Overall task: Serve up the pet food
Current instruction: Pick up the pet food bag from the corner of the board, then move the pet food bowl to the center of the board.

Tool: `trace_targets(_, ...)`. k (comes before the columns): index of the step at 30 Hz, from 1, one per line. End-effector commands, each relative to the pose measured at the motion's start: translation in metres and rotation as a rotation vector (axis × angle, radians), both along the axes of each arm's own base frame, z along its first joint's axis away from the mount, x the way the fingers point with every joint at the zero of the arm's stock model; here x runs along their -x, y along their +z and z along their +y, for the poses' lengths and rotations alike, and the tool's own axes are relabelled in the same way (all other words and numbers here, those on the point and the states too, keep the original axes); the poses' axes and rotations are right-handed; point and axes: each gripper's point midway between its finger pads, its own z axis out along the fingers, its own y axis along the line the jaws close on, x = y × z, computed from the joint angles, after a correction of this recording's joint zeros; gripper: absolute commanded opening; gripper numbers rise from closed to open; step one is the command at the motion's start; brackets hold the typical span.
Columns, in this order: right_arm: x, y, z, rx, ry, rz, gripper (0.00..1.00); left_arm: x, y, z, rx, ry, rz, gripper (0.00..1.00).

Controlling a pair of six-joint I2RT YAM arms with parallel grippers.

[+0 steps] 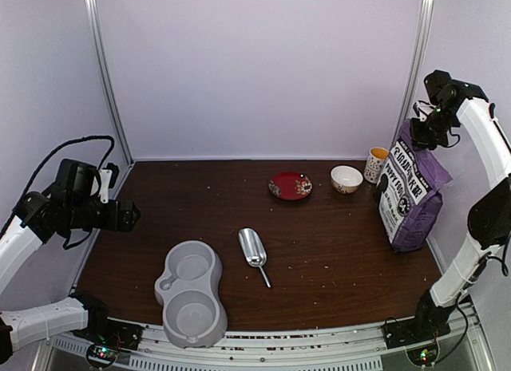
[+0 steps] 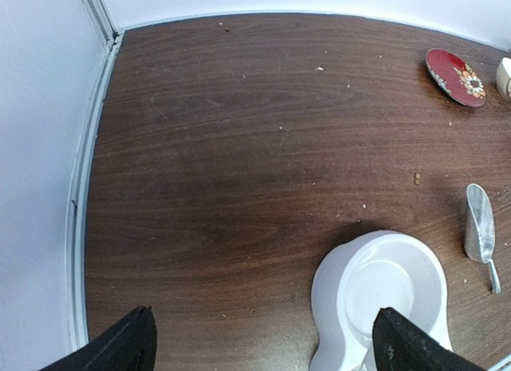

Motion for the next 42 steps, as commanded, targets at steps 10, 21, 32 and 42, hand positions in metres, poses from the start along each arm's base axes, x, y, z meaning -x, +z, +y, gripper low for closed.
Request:
trace_targets(10, 0.065, 0.091, 0.066, -0.067, 0.057, -0.296, 0.0, -0.003, 0.01, -0.009, 0.038, -0.038, -0.053, 0.97)
trace_targets(21, 0.1, 0.099, 0.112, -0.173, 0.134, -0.326, 0.0, -0.003, 0.011, -0.011, 0.046, -0.047, -0.056, 0.97)
trace_targets(32, 0.113, 0.103, 0.13, -0.246, 0.169, -0.38, 0.0, -0.001, 0.0, -0.036, 0.082, -0.167, -0.001, 0.86)
trace_targets(42, 0.117, 0.095, 0.133, -0.25, 0.188, -0.378, 0.0, 0.009, -0.052, -0.067, 0.093, -0.182, 0.24, 0.78)
